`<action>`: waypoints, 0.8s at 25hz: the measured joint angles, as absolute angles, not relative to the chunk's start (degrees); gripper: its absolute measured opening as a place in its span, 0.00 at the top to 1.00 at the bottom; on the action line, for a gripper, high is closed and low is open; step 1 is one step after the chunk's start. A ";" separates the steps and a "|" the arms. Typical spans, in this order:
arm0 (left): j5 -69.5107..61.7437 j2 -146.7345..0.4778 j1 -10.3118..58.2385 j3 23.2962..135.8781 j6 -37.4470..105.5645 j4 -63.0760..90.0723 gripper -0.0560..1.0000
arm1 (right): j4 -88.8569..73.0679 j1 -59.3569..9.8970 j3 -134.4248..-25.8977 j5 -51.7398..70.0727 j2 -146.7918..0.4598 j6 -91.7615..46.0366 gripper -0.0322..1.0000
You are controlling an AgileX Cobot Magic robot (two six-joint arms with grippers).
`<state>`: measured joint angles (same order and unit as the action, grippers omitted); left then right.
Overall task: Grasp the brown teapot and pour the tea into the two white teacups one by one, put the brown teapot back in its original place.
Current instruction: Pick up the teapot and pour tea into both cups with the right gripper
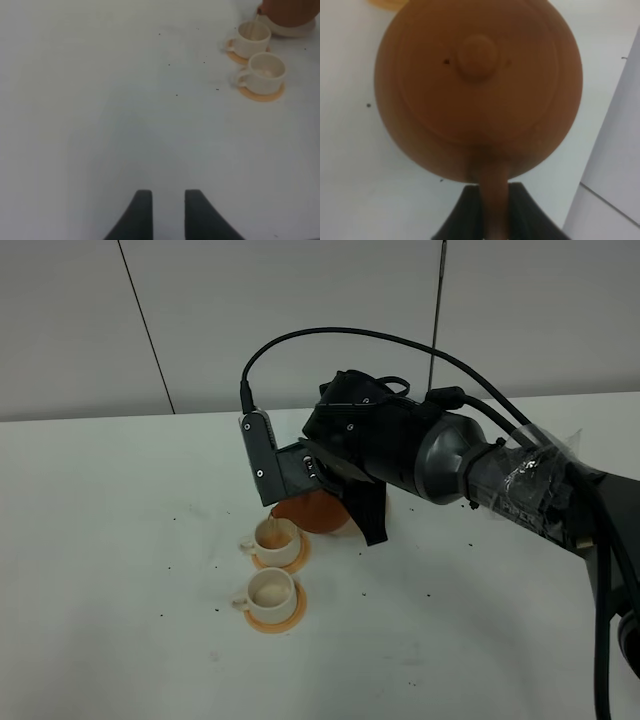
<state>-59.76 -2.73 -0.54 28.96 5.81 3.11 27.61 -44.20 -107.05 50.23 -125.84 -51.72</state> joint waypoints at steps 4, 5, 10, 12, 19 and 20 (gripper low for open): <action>-59.76 -2.73 -0.54 28.96 5.81 3.11 0.73 | 28.04 -44.79 -107.05 50.23 -125.84 -51.72 0.88; -59.76 -2.73 -0.54 28.96 5.81 3.11 0.73 | 28.04 -44.86 -107.05 50.23 -125.84 -51.72 0.88; -59.76 -2.73 -0.54 28.96 5.81 3.11 0.73 | 29.06 -44.98 -107.05 50.23 -125.84 -51.72 0.88; -59.76 -2.73 -0.54 28.96 5.81 3.11 0.73 | 29.64 -44.98 -107.05 50.59 -125.84 -51.72 0.88; -59.76 -2.73 -0.54 28.96 5.81 3.11 0.73 | 30.46 -44.98 -107.05 50.87 -125.84 -51.72 0.88; -59.76 -2.73 -0.54 28.96 5.81 3.11 0.73 | 30.46 -44.98 -107.05 50.87 -125.84 -51.72 0.88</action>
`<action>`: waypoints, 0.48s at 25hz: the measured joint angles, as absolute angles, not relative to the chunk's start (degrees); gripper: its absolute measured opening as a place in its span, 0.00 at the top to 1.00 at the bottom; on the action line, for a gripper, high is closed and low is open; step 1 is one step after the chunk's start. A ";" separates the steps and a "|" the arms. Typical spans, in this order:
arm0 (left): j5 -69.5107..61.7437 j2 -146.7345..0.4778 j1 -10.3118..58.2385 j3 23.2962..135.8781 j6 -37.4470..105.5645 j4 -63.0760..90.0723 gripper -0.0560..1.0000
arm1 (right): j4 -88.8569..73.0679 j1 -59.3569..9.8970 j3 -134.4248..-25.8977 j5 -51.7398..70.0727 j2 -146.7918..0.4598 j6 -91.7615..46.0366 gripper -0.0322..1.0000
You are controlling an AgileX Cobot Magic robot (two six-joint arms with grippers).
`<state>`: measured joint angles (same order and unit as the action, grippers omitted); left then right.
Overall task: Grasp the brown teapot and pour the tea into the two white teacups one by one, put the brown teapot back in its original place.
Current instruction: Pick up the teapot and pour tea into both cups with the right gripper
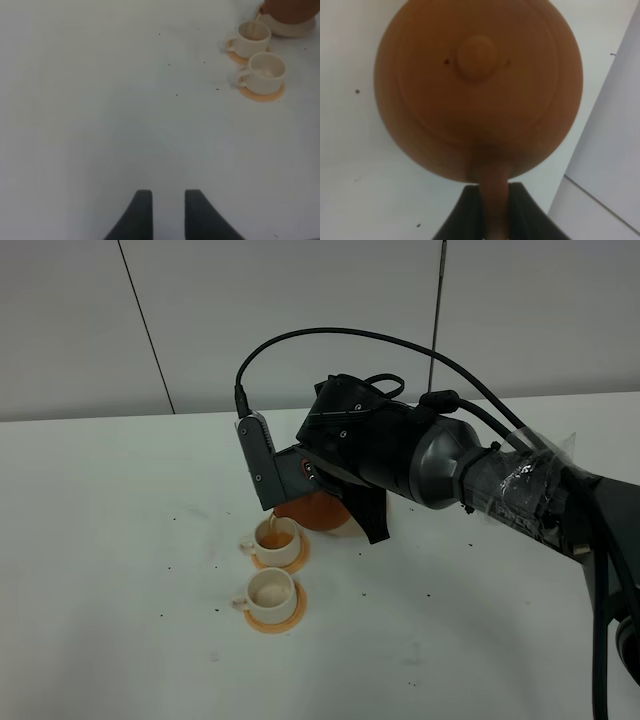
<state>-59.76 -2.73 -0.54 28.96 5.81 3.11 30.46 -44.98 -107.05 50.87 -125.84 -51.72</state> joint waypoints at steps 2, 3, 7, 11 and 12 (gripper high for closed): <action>-59.76 -2.73 -0.54 28.96 5.81 3.11 0.73 | 30.46 -44.98 -107.05 50.87 -125.84 -51.72 0.88; -59.76 -2.73 -0.54 28.96 5.81 3.11 0.73 | 30.46 -44.98 -107.05 50.87 -125.84 -51.72 0.88; -59.76 -2.73 -0.54 28.96 5.81 3.11 0.73 | 30.52 -44.98 -107.05 50.87 -125.84 -51.72 0.88; -59.76 -2.73 -0.54 28.96 5.81 3.11 0.73 | 30.59 -44.98 -107.05 50.87 -125.84 -51.72 0.88; -59.76 -2.73 -0.54 28.96 5.81 3.11 0.73 | 30.59 -44.98 -107.05 50.92 -125.84 -51.72 0.88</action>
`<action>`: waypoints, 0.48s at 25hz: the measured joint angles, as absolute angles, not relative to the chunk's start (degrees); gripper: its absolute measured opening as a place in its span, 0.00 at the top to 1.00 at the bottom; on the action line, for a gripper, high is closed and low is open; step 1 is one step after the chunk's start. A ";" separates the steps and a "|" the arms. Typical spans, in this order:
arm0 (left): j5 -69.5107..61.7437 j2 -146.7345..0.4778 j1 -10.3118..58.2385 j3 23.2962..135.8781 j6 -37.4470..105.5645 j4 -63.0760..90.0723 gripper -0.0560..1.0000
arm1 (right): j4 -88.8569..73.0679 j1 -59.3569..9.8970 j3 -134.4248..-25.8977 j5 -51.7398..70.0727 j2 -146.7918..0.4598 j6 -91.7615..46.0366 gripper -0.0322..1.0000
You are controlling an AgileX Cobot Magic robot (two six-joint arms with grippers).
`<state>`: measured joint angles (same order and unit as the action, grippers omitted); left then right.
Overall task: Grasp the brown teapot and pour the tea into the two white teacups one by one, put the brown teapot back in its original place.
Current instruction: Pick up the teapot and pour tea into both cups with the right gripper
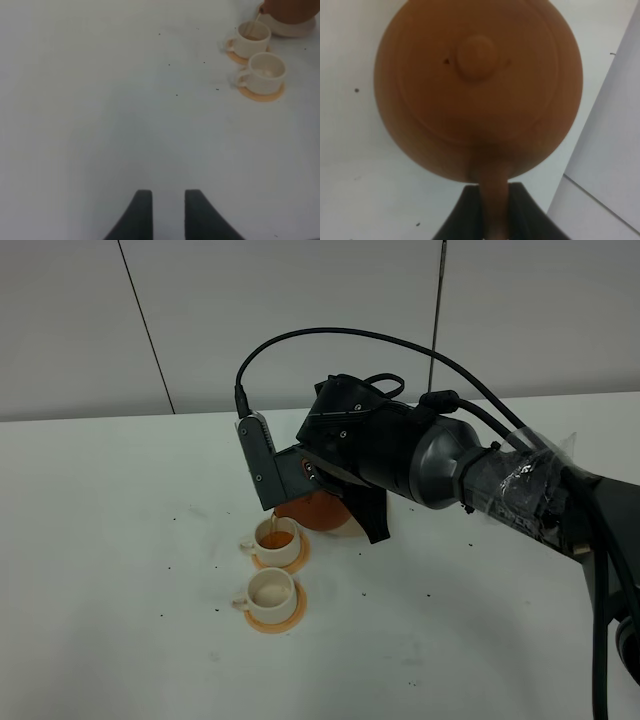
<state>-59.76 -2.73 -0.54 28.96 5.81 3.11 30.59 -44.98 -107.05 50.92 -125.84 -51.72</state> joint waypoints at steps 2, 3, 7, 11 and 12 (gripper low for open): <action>-59.76 -2.73 -0.54 28.96 5.81 3.11 0.73 | 30.59 -44.98 -107.05 50.99 -125.84 -51.72 0.88; -59.76 -2.73 -0.54 28.96 5.81 3.11 0.73 | 30.59 -44.98 -107.05 50.99 -125.84 -51.72 0.88; -59.76 -2.73 -0.54 28.96 5.81 3.11 0.73 | 30.63 -44.98 -107.05 51.13 -125.84 -51.72 0.88; -59.76 -2.73 -0.54 28.96 5.81 3.11 0.73 | 30.63 -44.98 -107.05 51.13 -125.84 -51.72 0.88; -59.76 -2.73 -0.54 28.96 5.81 3.11 0.73 | 30.63 -44.98 -107.05 51.13 -125.84 -51.72 0.88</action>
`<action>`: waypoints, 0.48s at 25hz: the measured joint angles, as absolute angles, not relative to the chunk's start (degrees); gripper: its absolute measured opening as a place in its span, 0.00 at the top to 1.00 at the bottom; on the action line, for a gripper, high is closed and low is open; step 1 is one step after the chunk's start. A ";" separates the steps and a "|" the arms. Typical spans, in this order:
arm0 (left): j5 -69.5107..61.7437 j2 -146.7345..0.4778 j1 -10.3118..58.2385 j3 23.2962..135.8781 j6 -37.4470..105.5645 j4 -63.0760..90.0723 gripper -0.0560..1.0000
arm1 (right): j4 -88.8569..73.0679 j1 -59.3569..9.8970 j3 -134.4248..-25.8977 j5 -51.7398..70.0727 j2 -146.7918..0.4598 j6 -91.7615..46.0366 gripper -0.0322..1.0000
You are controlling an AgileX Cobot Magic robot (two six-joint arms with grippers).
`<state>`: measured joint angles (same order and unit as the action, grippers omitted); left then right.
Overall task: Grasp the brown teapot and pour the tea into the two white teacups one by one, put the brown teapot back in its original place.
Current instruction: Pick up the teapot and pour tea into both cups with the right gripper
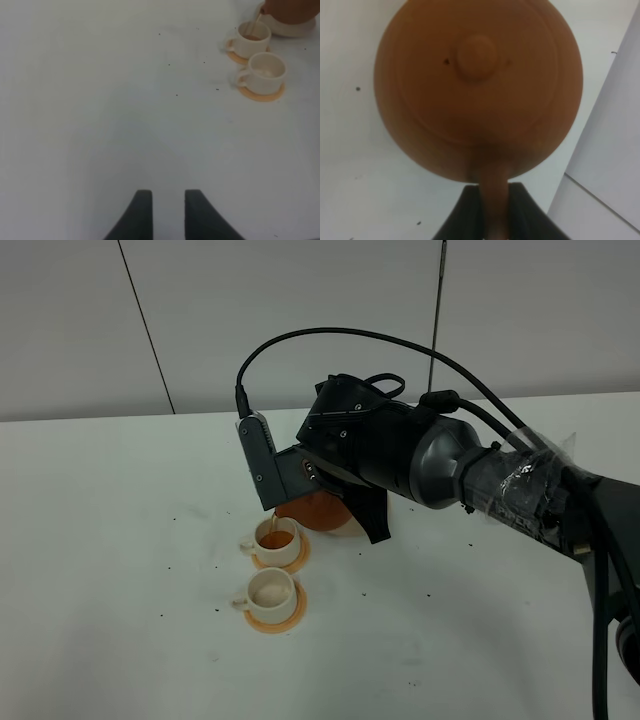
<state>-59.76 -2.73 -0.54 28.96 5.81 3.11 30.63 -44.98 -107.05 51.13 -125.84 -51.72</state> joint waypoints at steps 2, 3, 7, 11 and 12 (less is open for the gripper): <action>-59.76 -2.73 -0.54 28.96 5.81 3.11 0.73 | 30.63 -44.98 -107.05 51.13 -125.84 -51.72 0.88; -59.76 -2.73 -0.54 28.96 5.81 3.11 0.73 | 30.63 -44.98 -107.05 51.13 -125.84 -51.72 0.88; -59.76 -2.73 -0.54 28.96 5.81 3.11 0.73 | 30.65 -44.98 -107.05 51.13 -125.84 -51.72 0.88; -59.76 -2.73 -0.54 28.96 5.81 3.11 0.73 | 30.97 -44.98 -107.05 51.13 -125.84 -51.72 0.88; -59.76 -2.73 -0.54 28.96 5.81 3.11 0.73 | 31.07 -44.98 -107.05 51.13 -125.84 -51.72 0.88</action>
